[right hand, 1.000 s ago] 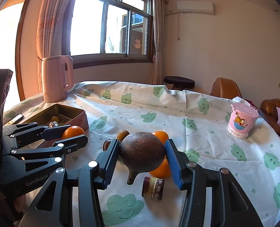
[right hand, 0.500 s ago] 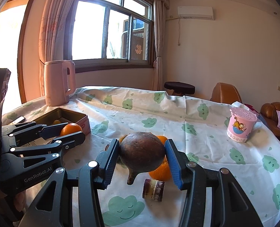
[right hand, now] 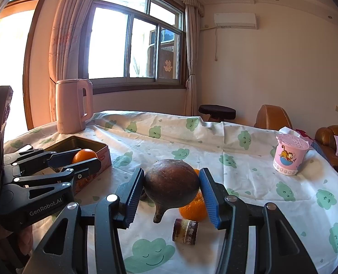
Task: Organize fruits
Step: 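Lift the brown fruit with the right gripper while the left lifts the orange, then carry the brown fruit toward the tin with the right gripper while the left carries the orange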
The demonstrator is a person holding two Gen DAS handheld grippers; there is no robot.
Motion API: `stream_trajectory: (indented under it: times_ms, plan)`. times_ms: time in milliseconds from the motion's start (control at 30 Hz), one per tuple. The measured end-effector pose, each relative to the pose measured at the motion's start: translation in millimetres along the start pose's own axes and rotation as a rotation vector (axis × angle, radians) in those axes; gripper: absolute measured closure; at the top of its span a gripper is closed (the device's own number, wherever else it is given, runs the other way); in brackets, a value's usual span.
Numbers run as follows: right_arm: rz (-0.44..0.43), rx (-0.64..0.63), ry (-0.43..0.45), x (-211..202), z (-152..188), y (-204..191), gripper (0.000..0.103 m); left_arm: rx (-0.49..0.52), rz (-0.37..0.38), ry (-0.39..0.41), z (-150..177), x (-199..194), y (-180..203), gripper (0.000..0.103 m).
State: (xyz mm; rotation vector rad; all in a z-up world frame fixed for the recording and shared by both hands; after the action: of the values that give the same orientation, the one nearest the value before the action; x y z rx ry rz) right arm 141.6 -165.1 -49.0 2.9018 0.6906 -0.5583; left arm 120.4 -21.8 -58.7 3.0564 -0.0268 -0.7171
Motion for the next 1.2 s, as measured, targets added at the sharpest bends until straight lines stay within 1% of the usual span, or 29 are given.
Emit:
stream_trajectory:
  times_ms: [733,1000,1200]
  plan:
    - [-0.001,0.001,0.060,-11,-4,2,0.051,-0.014,-0.016,0.049,-3,-9,-5,0.067]
    - [-0.001,-0.012,0.100,-19,-7,-1,0.051,-0.006,-0.034,0.086,-4,-16,-4,0.067]
    - [0.001,-0.017,0.113,-21,-8,-1,0.051,-0.001,-0.042,0.104,-5,-20,-5,0.067]
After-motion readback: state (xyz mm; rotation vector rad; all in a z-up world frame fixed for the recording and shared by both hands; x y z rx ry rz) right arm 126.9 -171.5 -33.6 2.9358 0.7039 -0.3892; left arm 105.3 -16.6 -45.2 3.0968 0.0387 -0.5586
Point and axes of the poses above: each gripper's, at about its wrist camera, not at the fingertips, and x roughly the way its jaws point, y to its right, z to its underside, the point moved 7 cm from there along x, roughly the way its jaws point
